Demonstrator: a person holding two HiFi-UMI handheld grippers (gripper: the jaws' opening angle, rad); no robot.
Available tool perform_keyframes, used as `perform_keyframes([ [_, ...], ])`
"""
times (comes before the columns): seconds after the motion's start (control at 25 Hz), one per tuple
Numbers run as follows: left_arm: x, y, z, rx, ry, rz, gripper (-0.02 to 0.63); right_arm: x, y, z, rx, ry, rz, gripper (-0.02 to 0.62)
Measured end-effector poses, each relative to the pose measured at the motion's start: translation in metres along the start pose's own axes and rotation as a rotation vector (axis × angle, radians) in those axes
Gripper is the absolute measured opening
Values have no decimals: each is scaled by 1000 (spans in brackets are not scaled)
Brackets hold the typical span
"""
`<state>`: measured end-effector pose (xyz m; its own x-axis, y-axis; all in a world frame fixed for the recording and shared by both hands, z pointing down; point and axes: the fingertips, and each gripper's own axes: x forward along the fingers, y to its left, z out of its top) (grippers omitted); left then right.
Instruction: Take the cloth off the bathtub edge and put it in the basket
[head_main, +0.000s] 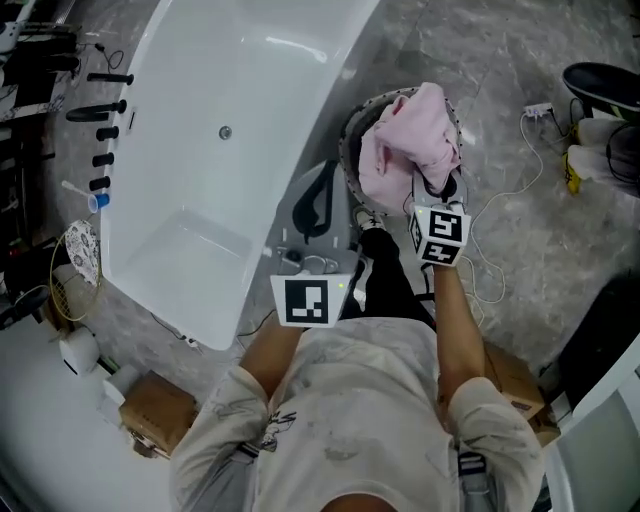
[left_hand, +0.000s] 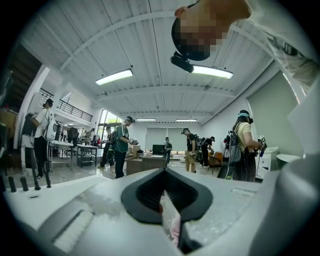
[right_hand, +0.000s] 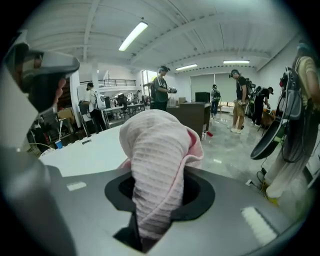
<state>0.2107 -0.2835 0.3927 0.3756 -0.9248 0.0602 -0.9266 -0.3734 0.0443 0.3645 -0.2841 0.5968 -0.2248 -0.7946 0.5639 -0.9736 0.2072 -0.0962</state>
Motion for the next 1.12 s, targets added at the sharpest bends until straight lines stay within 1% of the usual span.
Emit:
perform_keyframes([
  [0.12,3,-1,-17,2,36,-6,2,34,-3,-48,38,96,3,133],
  [0.24,2,0,-31,-2,68,21,2,62,-9,-100,71,203,7,133],
  [0.32,2,2,-39,-5,83,31,2,78,-19,-131,103,278,-6,133],
  [0.48,3,9,-56,17,113,37,2,102,-22,-184,177,401,-10,133],
  [0.68,3,-2,-78,28,135,12,2,115,-24,-242,227,577,0,135],
  [0.76,4,-8,-82,25,141,-1,2,117,-24,-253,237,623,3,137],
  [0.88,5,-15,-83,16,144,-15,2,121,-22,-255,239,655,21,145],
  [0.96,4,-19,-84,16,150,-25,2,122,-21,-258,244,680,24,172],
  [1.04,3,-20,-85,18,155,-30,2,121,-21,-261,246,699,17,220],
  [1.12,3,-20,-84,18,155,-30,2,119,-22,-261,236,699,11,221],
])
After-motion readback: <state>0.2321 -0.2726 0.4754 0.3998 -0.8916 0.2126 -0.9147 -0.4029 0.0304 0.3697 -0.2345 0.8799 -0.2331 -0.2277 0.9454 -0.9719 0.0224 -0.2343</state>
